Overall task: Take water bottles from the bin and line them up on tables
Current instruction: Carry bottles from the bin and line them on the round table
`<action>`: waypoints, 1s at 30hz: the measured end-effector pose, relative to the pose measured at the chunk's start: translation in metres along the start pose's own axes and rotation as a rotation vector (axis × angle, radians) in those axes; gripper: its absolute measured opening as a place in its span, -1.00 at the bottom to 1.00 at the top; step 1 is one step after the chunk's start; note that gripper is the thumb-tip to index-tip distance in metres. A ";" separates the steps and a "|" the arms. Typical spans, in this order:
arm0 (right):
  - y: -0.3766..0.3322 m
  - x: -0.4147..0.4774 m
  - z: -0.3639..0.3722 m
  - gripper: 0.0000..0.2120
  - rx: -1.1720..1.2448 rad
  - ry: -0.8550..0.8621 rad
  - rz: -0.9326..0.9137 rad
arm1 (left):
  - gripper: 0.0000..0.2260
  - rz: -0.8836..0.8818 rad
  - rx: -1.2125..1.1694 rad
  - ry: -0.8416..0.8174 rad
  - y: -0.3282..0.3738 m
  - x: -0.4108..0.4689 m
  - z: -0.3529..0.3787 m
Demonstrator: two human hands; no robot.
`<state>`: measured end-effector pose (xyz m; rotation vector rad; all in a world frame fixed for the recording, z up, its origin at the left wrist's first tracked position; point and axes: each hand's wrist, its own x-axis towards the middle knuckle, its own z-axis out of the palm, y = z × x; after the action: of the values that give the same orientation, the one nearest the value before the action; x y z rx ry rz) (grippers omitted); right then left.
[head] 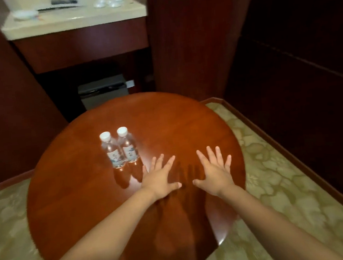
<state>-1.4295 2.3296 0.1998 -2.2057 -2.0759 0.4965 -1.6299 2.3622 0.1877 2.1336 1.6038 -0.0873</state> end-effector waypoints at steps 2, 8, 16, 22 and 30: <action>0.039 -0.033 -0.018 -0.06 0.019 0.031 0.093 | -0.15 0.105 0.049 -0.030 0.049 0.005 0.006; 0.137 -0.125 -0.047 -0.03 0.018 0.102 0.331 | -0.13 0.332 0.189 -0.060 0.174 -0.008 0.028; 0.260 -0.294 -0.074 -0.03 0.041 0.200 0.679 | -0.11 0.686 0.315 -0.102 0.360 -0.070 0.083; 0.324 -0.422 -0.074 -0.04 0.046 0.290 0.921 | -0.12 0.922 0.338 -0.136 0.475 -0.133 0.141; 0.365 -0.589 -0.058 -0.04 0.127 0.414 1.309 | -0.12 1.270 0.450 -0.227 0.608 -0.231 0.214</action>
<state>-1.0829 1.7303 0.2636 -2.9275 -0.2112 0.1446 -1.0940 1.9428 0.2695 2.9284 -0.1011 -0.2674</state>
